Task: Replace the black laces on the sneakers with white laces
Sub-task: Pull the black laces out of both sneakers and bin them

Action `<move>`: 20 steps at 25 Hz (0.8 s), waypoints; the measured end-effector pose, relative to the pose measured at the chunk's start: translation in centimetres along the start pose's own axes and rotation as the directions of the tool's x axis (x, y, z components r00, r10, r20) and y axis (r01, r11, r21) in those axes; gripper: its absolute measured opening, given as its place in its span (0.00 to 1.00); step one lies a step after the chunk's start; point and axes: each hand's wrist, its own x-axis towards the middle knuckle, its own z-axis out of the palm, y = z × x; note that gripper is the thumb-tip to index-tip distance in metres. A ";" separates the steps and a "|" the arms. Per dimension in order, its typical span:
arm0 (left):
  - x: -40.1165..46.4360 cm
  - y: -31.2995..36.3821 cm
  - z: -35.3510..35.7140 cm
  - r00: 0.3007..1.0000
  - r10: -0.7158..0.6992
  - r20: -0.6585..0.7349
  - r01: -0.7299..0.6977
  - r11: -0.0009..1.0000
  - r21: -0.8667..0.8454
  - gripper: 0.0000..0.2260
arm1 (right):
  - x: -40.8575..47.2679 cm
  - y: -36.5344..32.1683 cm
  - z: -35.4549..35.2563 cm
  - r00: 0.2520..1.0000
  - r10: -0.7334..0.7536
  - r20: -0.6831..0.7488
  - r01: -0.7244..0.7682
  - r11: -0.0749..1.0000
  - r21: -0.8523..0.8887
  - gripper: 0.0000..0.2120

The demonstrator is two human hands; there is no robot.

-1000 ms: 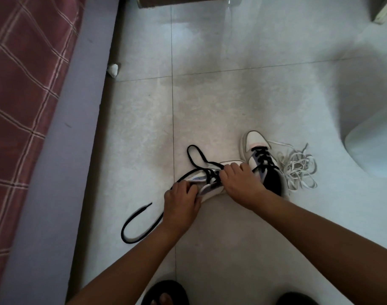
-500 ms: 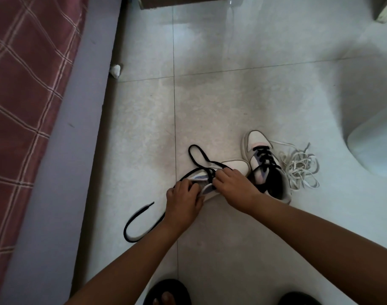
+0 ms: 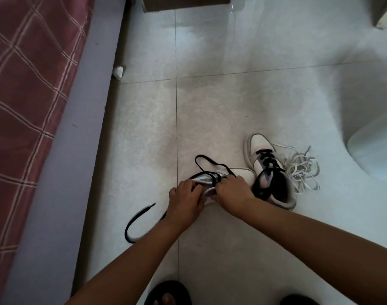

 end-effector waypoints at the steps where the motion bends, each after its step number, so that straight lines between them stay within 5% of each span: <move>1: 0.0 0.0 0.0 1.000 -0.001 0.000 0.001 1.000 -0.008 0.14 | 0.0 -0.2 -0.1 1.000 0.008 -0.008 -0.008 1.000 0.022 0.16; 4: 0.2 -0.1 -0.1 1.000 -0.008 -0.012 0.008 0.999 -0.034 0.13 | -2.1 0.5 0.5 0.975 -0.146 -0.165 0.129 0.986 -0.107 0.09; 8: 0.5 0.0 -0.2 1.000 -0.013 -0.003 0.013 0.998 -0.058 0.12 | -6.4 1.6 4.0 0.881 -0.472 0.035 0.463 0.843 -0.273 0.10; 11: 0.5 0.1 0.0 1.000 -0.007 -0.011 0.006 0.999 -0.052 0.12 | -5.3 2.3 3.4 0.954 -0.287 0.092 0.299 0.937 -0.182 0.17; 12: 0.5 0.1 0.0 1.000 -0.006 -0.014 0.005 0.999 -0.051 0.12 | -4.4 2.1 2.9 0.984 -0.169 0.063 0.171 0.985 -0.030 0.21; 14: 0.5 0.0 -0.1 1.000 -0.005 -0.016 0.004 0.998 -0.060 0.12 | -2.5 1.0 2.7 0.999 -0.036 -0.010 0.037 0.978 0.206 0.21; 16: 0.4 0.0 0.0 1.000 -0.001 -0.020 0.000 0.998 -0.065 0.12 | -1.3 0.5 2.2 0.999 0.028 -0.040 -0.018 0.976 0.216 0.18; 18: 0.4 0.0 0.0 1.000 0.000 -0.028 -0.001 0.998 -0.060 0.12 | -1.2 0.5 2.3 1.000 -0.005 -0.001 0.005 0.983 0.182 0.14; 20: 0.6 0.0 -0.1 1.000 -0.004 -0.021 0.003 0.998 -0.058 0.12 | -2.7 1.2 3.3 0.972 -0.205 0.114 0.201 0.979 0.046 0.12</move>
